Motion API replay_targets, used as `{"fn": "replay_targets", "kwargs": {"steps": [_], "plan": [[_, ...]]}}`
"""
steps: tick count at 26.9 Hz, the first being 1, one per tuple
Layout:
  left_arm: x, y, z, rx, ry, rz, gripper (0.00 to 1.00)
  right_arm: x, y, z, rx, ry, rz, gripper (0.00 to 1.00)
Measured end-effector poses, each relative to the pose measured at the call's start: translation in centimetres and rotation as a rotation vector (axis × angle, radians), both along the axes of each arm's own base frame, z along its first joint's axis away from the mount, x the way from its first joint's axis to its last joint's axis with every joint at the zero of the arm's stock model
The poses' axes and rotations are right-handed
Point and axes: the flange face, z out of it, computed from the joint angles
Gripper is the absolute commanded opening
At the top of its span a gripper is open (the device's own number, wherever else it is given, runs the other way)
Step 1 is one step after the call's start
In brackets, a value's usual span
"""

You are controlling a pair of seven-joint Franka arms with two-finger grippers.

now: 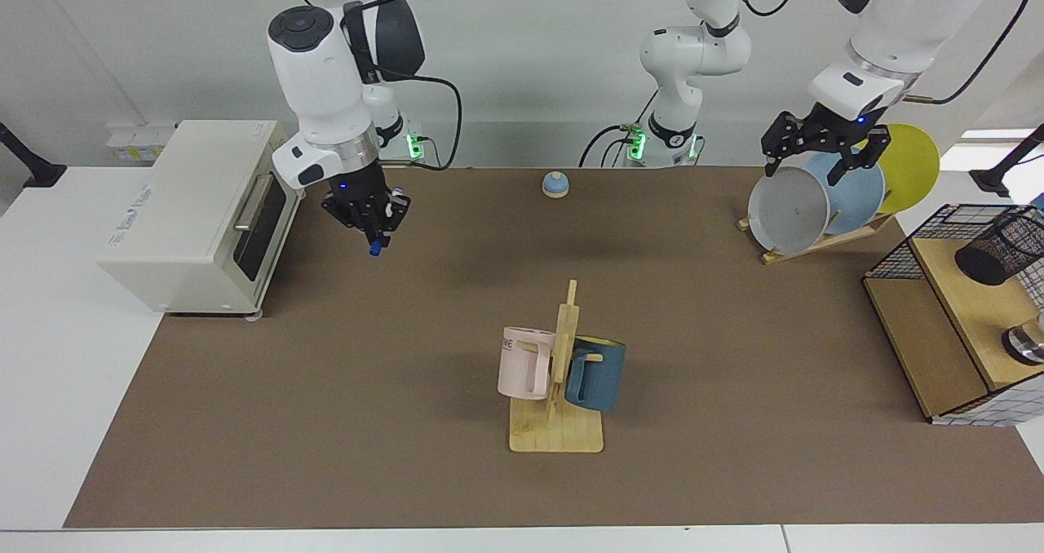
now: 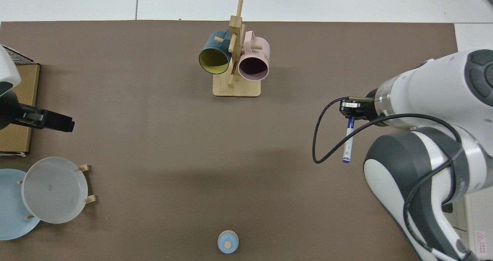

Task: Put markers into pen holder
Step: 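Carry the marker toward the table middle with the right gripper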

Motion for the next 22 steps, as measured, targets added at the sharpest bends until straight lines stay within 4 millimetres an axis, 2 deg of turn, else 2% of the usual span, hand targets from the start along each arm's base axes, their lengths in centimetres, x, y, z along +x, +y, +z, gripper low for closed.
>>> {"fn": "replay_targets", "kwargs": {"steps": [6,12,18,22], "plan": [[0.3,-0.3,0.2,-0.002,-0.029,-0.1,1.0,-2.3,7.5,0.4,0.058,0.024,-0.323,0.0],[0.5,-1.7,0.3,-0.003,-0.062,-0.233,0.99,-5.1,14.2,0.9,0.109,0.04,-0.499,0.0],[0.6,-2.4,0.2,-0.025,-0.078,-0.447,0.98,-7.0,18.5,1.4,0.171,0.03,-0.664,0.0],[0.6,-3.2,-0.2,-0.076,-0.086,-0.576,0.98,-7.8,20.9,1.1,0.201,0.037,-0.755,0.0]]}}
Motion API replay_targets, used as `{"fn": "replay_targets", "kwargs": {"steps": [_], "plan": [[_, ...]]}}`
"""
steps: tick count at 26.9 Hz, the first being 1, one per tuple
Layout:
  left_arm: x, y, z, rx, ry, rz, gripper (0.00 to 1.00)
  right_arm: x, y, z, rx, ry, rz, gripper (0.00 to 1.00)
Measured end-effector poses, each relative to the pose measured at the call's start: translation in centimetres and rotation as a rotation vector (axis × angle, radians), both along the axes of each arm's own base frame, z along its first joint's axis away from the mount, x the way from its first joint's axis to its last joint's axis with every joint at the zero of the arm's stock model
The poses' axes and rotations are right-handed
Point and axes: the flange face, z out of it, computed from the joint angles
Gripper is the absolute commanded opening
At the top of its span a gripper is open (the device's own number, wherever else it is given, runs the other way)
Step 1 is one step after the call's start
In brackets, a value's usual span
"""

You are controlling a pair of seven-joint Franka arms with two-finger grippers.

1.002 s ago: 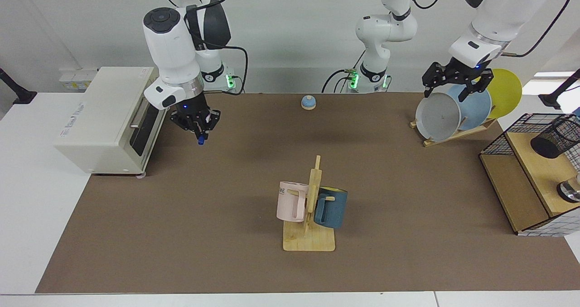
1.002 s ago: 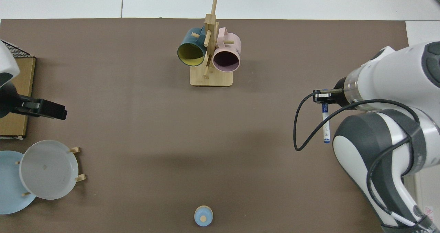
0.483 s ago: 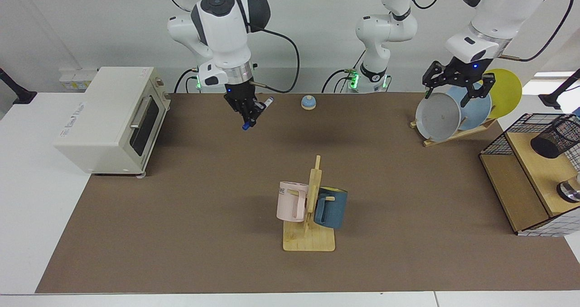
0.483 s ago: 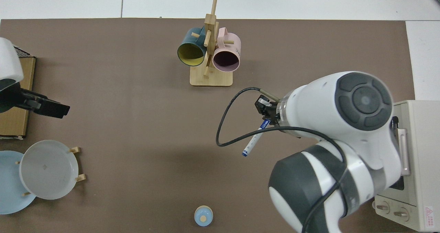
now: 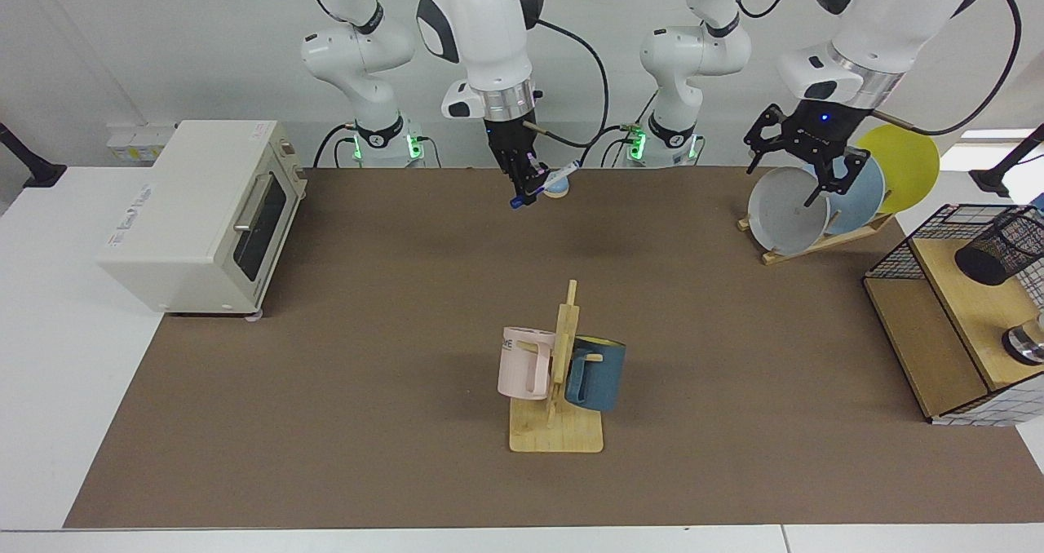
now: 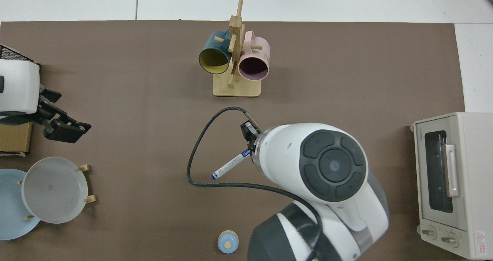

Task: Put markers into pen holder
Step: 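Carry the marker toward the table middle with the right gripper, then grasp the marker with the left gripper while the right gripper holds it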

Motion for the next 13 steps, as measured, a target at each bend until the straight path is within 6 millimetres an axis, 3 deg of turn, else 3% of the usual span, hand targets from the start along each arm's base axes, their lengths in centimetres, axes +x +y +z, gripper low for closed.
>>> {"fn": "replay_targets", "kwargs": {"steps": [4,8,13], "plan": [[-0.1,-2.2,-0.5,-0.03,-0.01,-0.124,0.98,-0.2,2.3,-0.8,0.025,0.024,-0.09,0.0],[-0.8,-5.6,-1.3,-0.059,-0.002,-0.226,0.98,0.6,4.2,-1.2,0.047,0.04,-0.174,0.0],[-1.8,-9.5,-3.8,-0.118,0.025,-0.285,0.98,1.3,6.3,-1.4,0.074,0.06,-0.244,0.0]]}}
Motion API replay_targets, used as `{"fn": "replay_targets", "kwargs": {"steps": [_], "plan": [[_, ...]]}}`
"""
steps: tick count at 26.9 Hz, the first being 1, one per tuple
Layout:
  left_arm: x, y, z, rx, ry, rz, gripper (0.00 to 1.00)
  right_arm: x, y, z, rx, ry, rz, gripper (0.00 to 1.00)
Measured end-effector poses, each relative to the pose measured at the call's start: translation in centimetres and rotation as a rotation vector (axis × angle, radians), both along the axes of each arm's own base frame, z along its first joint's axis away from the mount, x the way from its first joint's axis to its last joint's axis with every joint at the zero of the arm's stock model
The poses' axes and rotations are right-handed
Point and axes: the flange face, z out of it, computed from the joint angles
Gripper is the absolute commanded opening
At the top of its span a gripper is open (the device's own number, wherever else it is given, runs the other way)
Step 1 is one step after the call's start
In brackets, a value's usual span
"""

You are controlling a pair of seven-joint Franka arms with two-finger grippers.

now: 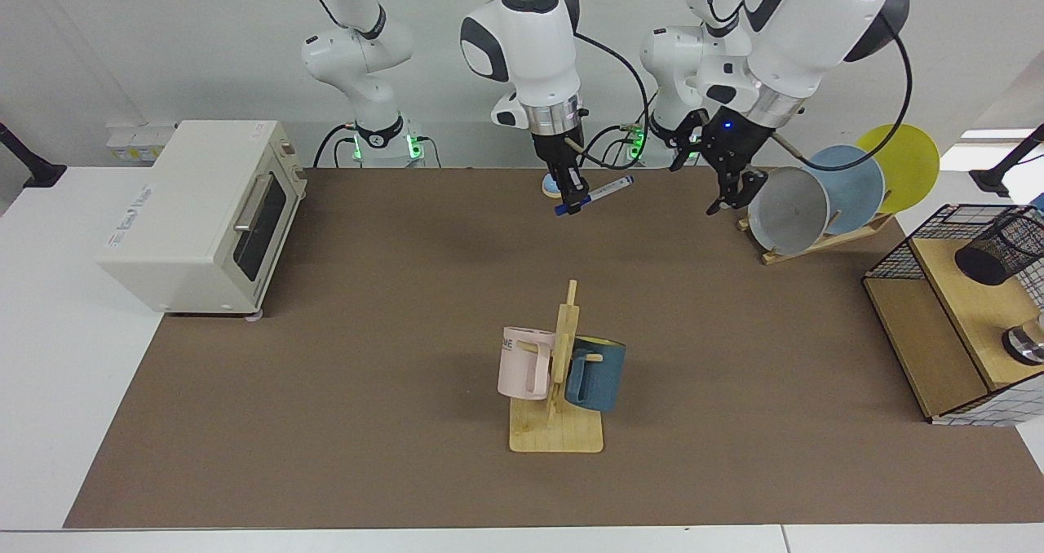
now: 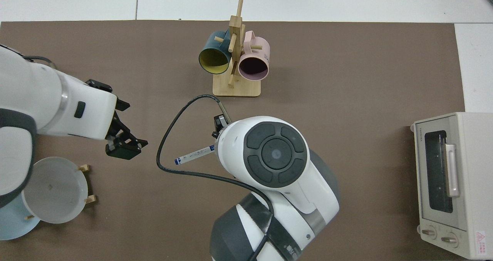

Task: Put markers into pen holder
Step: 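Grasp the marker with the left gripper while the right gripper holds it, then pull the marker away with the left gripper while the right gripper withdraws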

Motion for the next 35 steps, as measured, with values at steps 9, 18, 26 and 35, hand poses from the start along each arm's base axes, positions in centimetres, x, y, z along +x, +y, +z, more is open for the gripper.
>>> {"fn": "replay_targets", "kwargs": {"steps": [9,18,26,35], "plan": [[-0.8,-5.1,-3.8,-0.022,-0.046,-0.053,0.98,0.6,2.1,-0.2,0.035,0.008,-0.056,0.0],[-2.2,-6.7,-4.4,-0.016,-0.037,-0.071,0.92,0.9,2.0,0.1,0.042,0.0,-0.062,0.0],[-3.5,-6.5,-4.8,-0.003,-0.024,-0.075,0.46,1.2,1.7,0.0,0.043,-0.003,-0.069,0.0],[-4.0,-6.0,-4.9,0.013,0.016,-0.04,0.0,1.3,1.9,0.0,0.053,-0.01,-0.068,0.0]]}}
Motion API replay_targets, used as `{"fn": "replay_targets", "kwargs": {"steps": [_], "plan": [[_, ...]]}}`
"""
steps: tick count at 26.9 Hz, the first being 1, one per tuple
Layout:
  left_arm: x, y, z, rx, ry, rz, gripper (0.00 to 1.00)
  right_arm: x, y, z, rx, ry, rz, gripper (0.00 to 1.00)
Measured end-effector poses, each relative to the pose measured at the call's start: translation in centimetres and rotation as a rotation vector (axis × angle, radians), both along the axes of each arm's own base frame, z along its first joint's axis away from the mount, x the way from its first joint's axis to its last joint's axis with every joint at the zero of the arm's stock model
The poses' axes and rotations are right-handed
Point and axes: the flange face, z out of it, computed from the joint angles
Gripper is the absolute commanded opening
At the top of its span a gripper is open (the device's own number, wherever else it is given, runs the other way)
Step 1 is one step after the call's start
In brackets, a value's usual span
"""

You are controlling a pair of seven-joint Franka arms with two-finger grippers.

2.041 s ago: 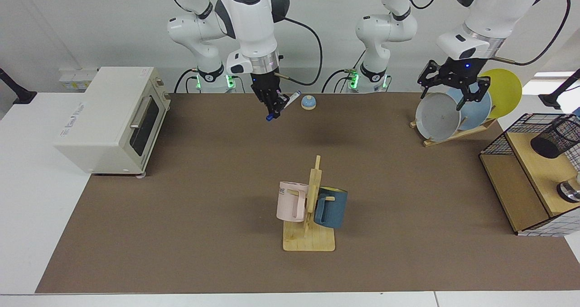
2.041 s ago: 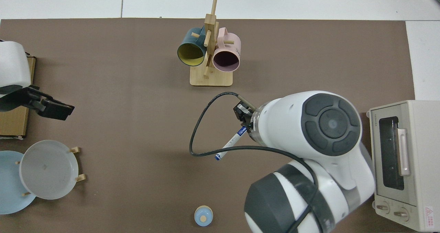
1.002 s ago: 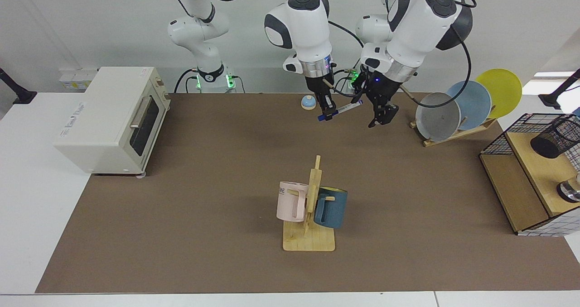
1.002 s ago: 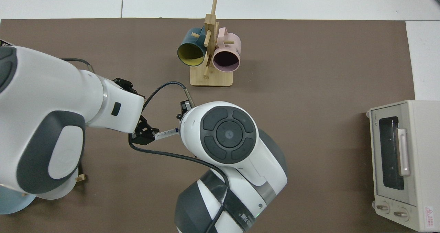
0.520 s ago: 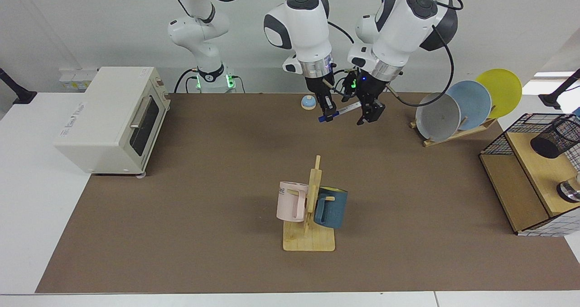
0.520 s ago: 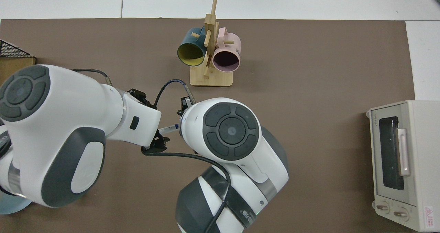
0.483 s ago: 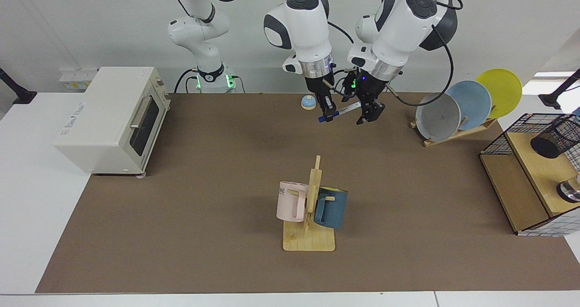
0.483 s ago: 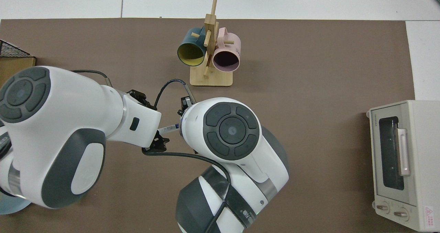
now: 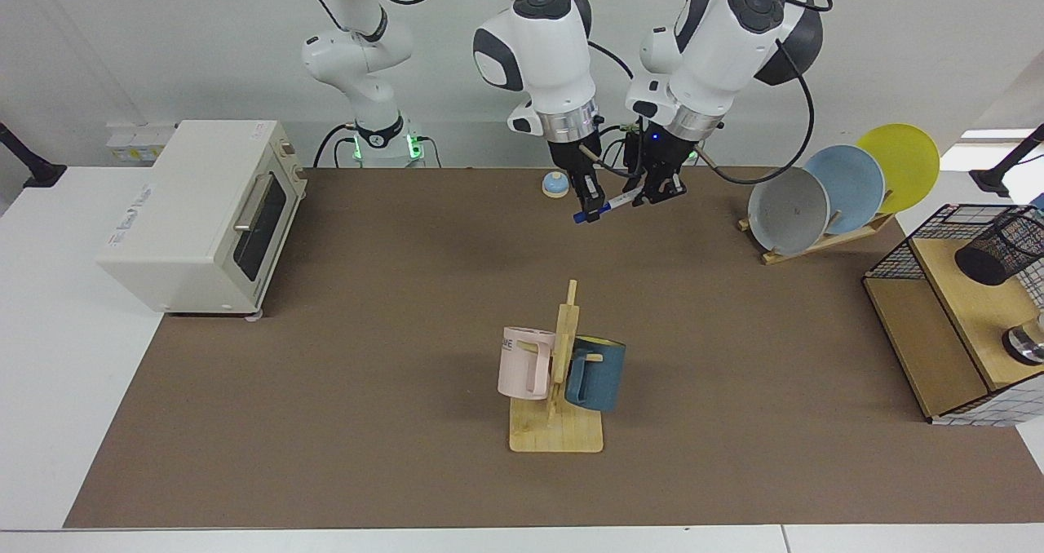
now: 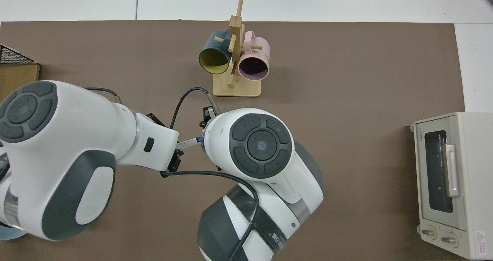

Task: Put markers into pen holder
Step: 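Pull the marker away with the left gripper while the right gripper withdraws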

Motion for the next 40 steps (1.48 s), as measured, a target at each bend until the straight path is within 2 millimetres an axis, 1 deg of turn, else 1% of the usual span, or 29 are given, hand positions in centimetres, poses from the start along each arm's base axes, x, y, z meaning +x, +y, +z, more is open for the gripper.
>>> {"fn": "replay_targets", "kwargs": {"steps": [5,6,7,8,9,10,11,13,18,22,25,27,29,31,35,40], "plan": [[-0.1,0.1,0.0,0.0,0.003,-0.001,0.0,0.0,0.1,0.0,0.002,-0.004,0.003,0.01],[-0.1,0.1,0.0,0.0,0.003,-0.001,0.0,0.0,0.1,0.0,0.003,-0.004,0.003,0.06],[0.0,0.1,0.1,0.0,0.002,-0.001,0.0,0.0,0.1,0.0,0.003,-0.005,0.003,0.14],[0.0,0.1,0.1,0.0,0.002,-0.001,0.0,0.0,0.1,0.0,0.003,-0.005,0.003,0.31],[0.0,0.1,0.1,0.0,0.001,0.0,0.0,0.0,0.1,0.0,0.003,-0.005,0.002,0.54],[0.0,0.1,0.1,0.0,0.0,0.0,0.0,0.1,0.0,0.0,0.004,-0.006,0.002,0.8],[-0.1,0.0,0.1,-0.001,0.002,0.0,0.0,0.1,0.0,0.0,0.006,-0.009,0.0,0.98],[-0.1,0.0,0.1,0.0,0.004,0.005,0.0,0.4,-0.2,0.1,0.01,-0.015,-0.007,0.99],[-0.1,0.0,0.1,0.001,0.007,0.012,0.0,1.4,-1.2,-0.2,0.007,-0.017,-0.024,0.99],[0.0,0.2,0.1,0.001,0.007,0.016,0.0,1.9,-1.8,-0.4,-0.002,-0.024,-0.005,0.99],[0.1,0.6,0.1,0.001,0.007,0.024,0.0,2.4,-2.6,-0.6,-0.022,-0.041,0.055,0.99],[0.4,1.2,0.0,0.007,0.005,0.032,0.0,2.8,-3.6,-0.9,-0.053,-0.05,0.144,0.99],[0.7,2.0,0.0,0.027,-0.001,0.041,0.0,3.3,-5.0,-1.1,-0.085,-0.054,0.238,0.99],[1.1,3.1,-0.1,0.052,-0.01,0.052,0.0,4.0,-7.0,-0.9,-0.116,-0.056,0.326,0.99],[2.0,5.9,-0.2,0.103,-0.025,0.087,0.0,5.8,-12.0,0.0,-0.165,-0.071,0.486,0.99],[3.1,10.4,-0.2,0.18,-0.043,0.142,0.0,7.4,-18.7,1.3,-0.219,-0.088,0.738,0.99]]}}
